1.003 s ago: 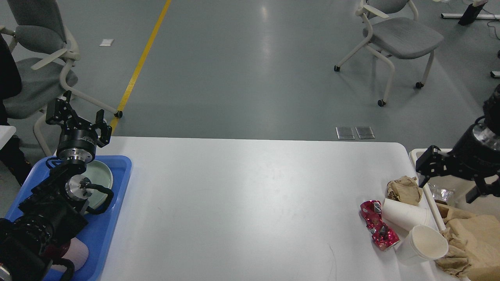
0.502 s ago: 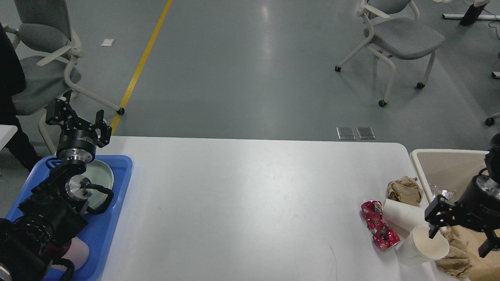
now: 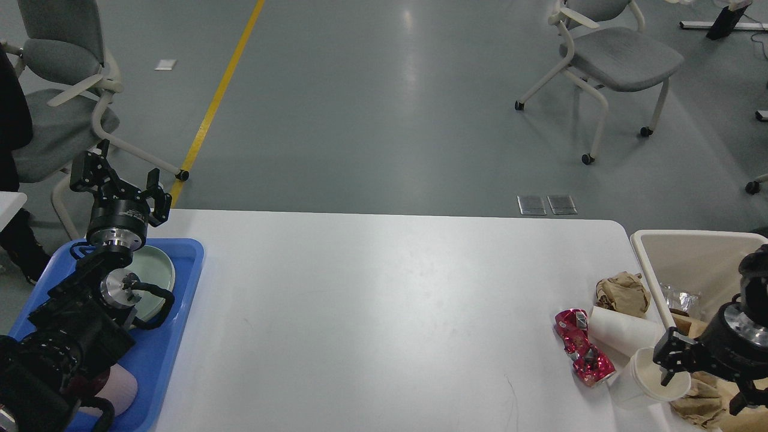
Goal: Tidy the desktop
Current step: 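Grasp the paper cup with the right gripper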
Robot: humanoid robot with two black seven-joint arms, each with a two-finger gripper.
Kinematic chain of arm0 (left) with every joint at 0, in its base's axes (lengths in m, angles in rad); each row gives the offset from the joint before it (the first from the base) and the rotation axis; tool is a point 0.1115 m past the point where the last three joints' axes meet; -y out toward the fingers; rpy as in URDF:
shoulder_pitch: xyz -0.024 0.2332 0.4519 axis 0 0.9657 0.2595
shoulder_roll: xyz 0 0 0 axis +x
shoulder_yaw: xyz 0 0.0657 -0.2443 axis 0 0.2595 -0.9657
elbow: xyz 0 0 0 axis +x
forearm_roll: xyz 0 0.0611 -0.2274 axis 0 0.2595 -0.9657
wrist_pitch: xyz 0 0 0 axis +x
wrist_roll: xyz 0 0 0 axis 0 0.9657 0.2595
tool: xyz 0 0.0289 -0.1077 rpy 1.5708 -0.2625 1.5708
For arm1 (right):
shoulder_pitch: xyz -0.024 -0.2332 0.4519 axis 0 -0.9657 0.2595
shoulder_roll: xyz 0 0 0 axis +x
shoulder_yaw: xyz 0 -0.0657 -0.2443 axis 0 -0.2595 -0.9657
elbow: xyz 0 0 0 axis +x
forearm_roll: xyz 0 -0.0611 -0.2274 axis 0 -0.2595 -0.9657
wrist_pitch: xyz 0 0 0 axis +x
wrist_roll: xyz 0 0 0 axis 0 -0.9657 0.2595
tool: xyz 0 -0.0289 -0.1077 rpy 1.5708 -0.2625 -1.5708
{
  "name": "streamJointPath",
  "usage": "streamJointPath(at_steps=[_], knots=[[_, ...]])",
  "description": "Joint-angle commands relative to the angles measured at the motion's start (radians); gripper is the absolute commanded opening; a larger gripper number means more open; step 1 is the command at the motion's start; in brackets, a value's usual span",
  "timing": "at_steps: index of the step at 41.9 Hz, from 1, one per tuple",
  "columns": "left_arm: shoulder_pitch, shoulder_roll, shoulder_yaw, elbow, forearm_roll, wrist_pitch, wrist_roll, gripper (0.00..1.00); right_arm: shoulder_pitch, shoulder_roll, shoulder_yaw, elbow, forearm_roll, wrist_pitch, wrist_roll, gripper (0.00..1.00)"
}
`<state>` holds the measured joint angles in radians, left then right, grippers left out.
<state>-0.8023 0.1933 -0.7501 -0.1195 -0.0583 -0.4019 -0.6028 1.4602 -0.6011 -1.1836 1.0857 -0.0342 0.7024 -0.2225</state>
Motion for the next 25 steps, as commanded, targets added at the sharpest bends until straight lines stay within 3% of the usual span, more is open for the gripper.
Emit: streamJointPath(at_steps=[1,7,9,12,13,14,25], knots=[[0.000,0.000,0.000,0.000,0.000,0.000,0.000,0.97,-0.023,0.000,0.021,0.011,0.007,-0.064,0.000,0.85],[0.000,0.000,0.000,0.000,0.000,0.000,0.000,0.97,-0.038,-0.017,0.027,0.046,0.019,-0.191,0.000,0.77],[0.000,0.000,0.000,0.000,0.000,0.000,0.000,0.97,-0.038,-0.025,0.027,0.057,0.019,-0.216,0.000,0.65],[0.000,0.000,0.000,0.001,0.000,0.000,0.000,0.97,-0.040,-0.029,0.027,0.063,0.019,-0.215,0.000,0.31],[0.000,0.000,0.000,0.000,0.000,0.000,0.000,0.97,-0.040,-0.031,0.027,0.074,0.019,-0.213,0.000,0.06],[0.000,0.000,0.000,0.000,0.000,0.000,0.000,0.97,-0.040,-0.031,0.027,0.080,0.019,-0.213,0.000,0.00],[0.000,0.000,0.000,0.000,0.000,0.000,0.000,0.97,-0.044,-0.032,0.029,0.091,0.017,-0.359,0.000,0.00]])
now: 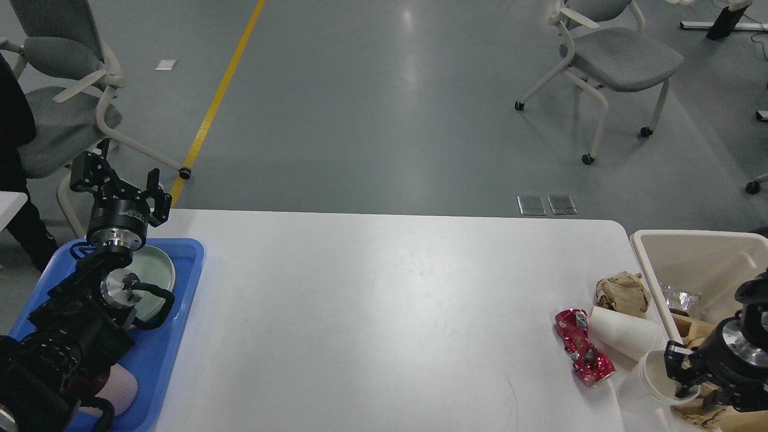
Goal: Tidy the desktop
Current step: 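Grasp the paper cup with the right gripper, then lift the paper cup and drop it into the white bin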
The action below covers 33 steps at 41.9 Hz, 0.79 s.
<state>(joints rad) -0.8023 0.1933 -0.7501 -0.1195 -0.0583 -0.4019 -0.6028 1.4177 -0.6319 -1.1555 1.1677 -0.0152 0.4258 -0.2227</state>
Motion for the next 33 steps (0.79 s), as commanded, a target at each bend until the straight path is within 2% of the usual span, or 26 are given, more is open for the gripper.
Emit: streamJointPath(at_steps=[1,15,25,33], knots=[[0.000,0.000,0.000,0.001,0.000,0.000,0.000,0.97,0.000,-0.002,0.000,0.013,-0.002,-0.094,0.000,0.00],[0.000,0.000,0.000,0.000,0.000,0.000,0.000,0.97,0.044,-0.018,0.028,0.055,-0.003,-0.108,0.000,0.00],[0.000,0.000,0.000,0.000,0.000,0.000,0.000,0.97,0.263,-0.121,0.025,0.153,-0.008,-0.093,0.000,0.00],[0.000,0.000,0.000,0.000,0.000,0.000,0.000,0.97,0.427,-0.167,0.019,0.153,-0.008,-0.022,0.000,0.00]])
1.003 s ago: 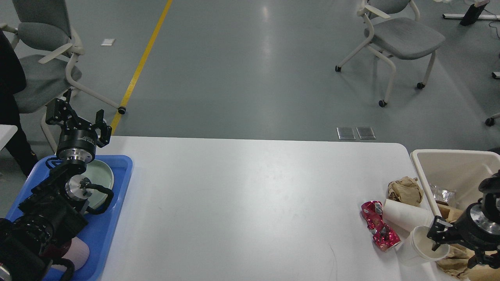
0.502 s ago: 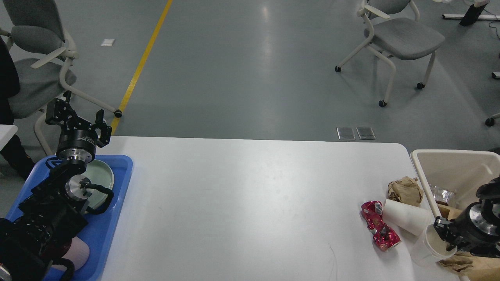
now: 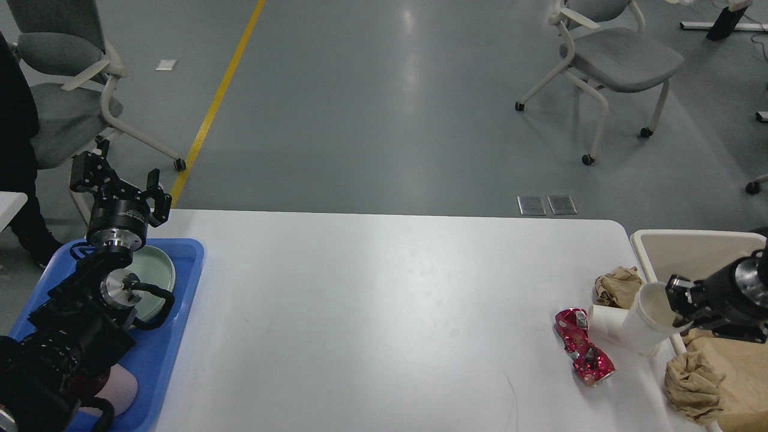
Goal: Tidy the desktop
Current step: 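Lift the paper cup and drop it into the white bin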
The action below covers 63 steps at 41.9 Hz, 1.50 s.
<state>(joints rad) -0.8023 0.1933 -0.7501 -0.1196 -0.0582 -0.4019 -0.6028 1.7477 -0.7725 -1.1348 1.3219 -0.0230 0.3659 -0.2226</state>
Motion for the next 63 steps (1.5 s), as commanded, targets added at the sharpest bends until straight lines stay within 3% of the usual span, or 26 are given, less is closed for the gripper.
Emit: streamJointPath(at_steps=[1,15,25,34,41,42,45,46,53,63], knots=[[0.000,0.000,0.000,0.000,0.000,0.000,0.000,0.97,0.122,-0.037,-0.003,-0.003,0.000,0.039,0.000,0.00],[0.000,0.000,0.000,0.000,0.000,0.000,0.000,0.97,0.377,-0.108,0.016,-0.059,0.005,0.036,0.000,0.00],[0.000,0.000,0.000,0.000,0.000,0.000,0.000,0.97,0.389,-0.128,0.084,-0.153,0.006,0.010,0.000,0.00],[0.000,0.000,0.000,0.000,0.000,0.000,0.000,0.97,0.031,-0.111,0.095,-0.413,0.008,-0.189,0.000,0.00],[0.000,0.000,0.000,0.000,0.000,0.000,0.000,0.97,-0.293,-0.015,0.110,-0.581,0.008,-0.246,0.000,0.01],[0.000,0.000,0.000,0.000,0.000,0.000,0.000,0.97,-0.325,-0.007,0.115,-0.605,0.008,-0.249,0.000,0.16],[0.000,0.000,0.000,0.000,0.000,0.000,0.000,0.97,-0.413,0.027,0.130,-0.683,0.008,-0.268,0.002,0.91],[0.000,0.000,0.000,0.000,0.000,0.000,0.000,0.97,-0.440,0.044,0.141,-0.708,0.008,-0.277,0.000,1.00],[0.000,0.000,0.000,0.000,0.000,0.000,0.000,0.97,-0.597,0.105,0.205,-0.759,0.009,-0.282,0.000,1.00],[0.000,0.000,0.000,0.000,0.000,0.000,0.000,0.97,-0.587,0.139,0.207,-0.748,0.014,-0.277,0.002,1.00]])
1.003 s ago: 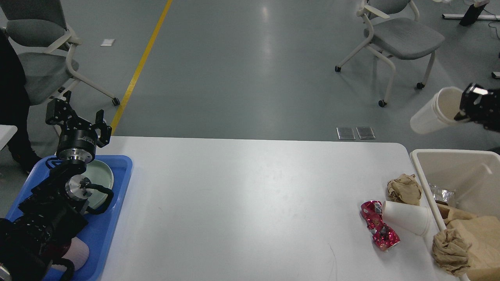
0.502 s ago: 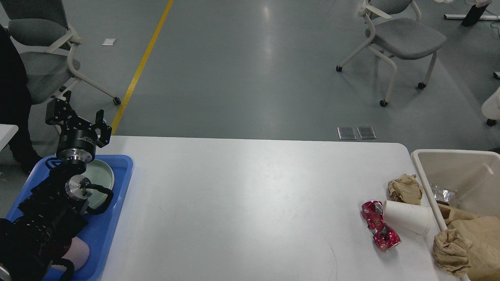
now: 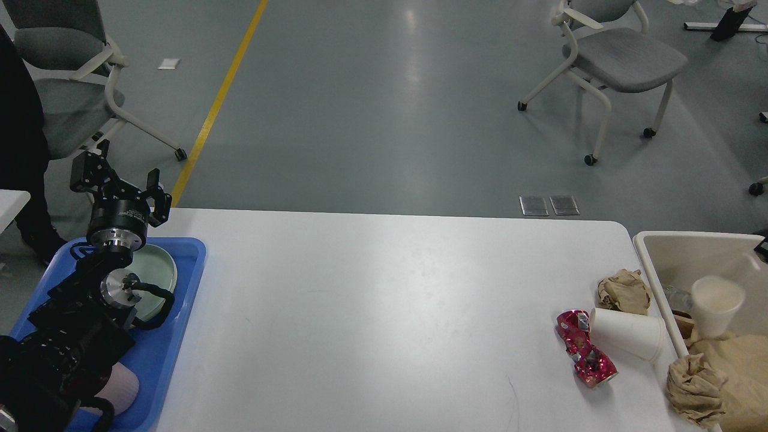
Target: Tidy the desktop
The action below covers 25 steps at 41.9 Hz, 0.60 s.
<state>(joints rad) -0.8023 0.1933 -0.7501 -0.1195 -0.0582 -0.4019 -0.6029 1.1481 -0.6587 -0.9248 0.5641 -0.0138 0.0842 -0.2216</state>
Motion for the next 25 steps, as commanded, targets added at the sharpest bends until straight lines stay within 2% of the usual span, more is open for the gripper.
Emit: streamJointPath(at_steps=[1,7,13,17,25], knots=[[0.000,0.000,0.000,0.000,0.000,0.000,0.000,0.97,0.022,0.031,-0.006,0.013,0.006,0.006,0.001,1.00],[0.000,0.000,0.000,0.000,0.000,0.000,0.000,0.97,0.160,0.062,-0.031,0.049,0.006,0.045,0.001,1.00],[0.000,0.000,0.000,0.000,0.000,0.000,0.000,0.97,0.412,0.094,-0.097,0.152,0.006,0.189,0.001,1.00],[0.000,0.000,0.000,0.000,0.000,0.000,0.000,0.97,0.644,0.125,-0.147,0.282,0.006,0.326,0.001,1.00],[0.000,0.000,0.000,0.000,0.000,0.000,0.000,0.97,0.929,0.201,-0.216,0.430,0.012,0.503,0.005,1.00]])
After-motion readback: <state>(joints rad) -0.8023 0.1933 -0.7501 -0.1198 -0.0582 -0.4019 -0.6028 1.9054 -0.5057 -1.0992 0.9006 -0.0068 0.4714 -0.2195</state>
